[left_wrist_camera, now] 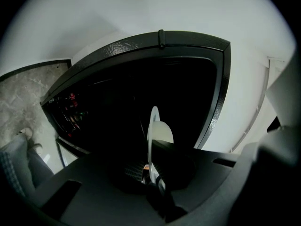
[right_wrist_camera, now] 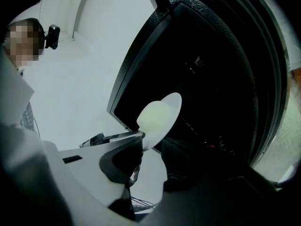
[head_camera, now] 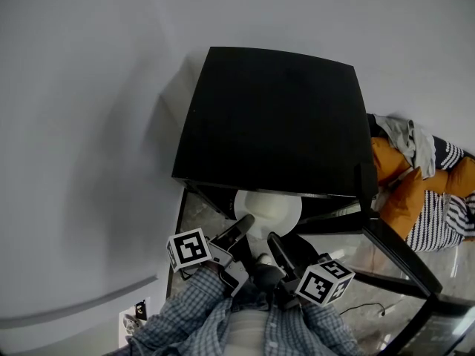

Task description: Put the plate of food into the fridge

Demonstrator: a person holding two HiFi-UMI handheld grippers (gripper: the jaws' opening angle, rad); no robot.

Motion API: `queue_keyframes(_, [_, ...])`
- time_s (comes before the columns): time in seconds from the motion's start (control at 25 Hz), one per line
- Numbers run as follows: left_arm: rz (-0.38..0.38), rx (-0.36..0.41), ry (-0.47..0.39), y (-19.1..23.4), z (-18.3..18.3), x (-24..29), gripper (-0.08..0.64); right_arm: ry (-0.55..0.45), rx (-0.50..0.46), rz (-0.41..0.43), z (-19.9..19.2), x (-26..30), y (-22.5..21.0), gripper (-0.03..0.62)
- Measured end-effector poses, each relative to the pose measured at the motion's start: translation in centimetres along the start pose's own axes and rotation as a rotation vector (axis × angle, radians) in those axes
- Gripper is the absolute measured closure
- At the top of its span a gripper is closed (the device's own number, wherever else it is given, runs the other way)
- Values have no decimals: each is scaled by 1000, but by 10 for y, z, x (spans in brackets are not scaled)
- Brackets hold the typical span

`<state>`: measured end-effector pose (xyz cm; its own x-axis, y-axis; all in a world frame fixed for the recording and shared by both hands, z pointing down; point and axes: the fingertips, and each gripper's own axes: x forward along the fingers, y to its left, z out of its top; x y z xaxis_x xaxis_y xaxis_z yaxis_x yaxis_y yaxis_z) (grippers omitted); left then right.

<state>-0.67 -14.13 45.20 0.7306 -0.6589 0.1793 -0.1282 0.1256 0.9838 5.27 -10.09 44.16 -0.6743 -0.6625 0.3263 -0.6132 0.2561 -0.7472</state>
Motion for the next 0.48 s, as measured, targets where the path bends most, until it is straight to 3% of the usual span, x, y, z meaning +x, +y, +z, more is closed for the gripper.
queue_keyframes(0.16, [14, 2, -16, 5, 3, -4, 535, 6, -1, -5, -2, 1, 0, 485])
queue_keyframes(0.28, [-26, -14, -21, -6, 2, -2, 535, -13, -9, -28, 2, -2, 0, 483])
queue_keyframes(0.48, [-10, 32, -33, -5, 12, -10, 535, -70, 13, -78, 11, -12, -11, 474])
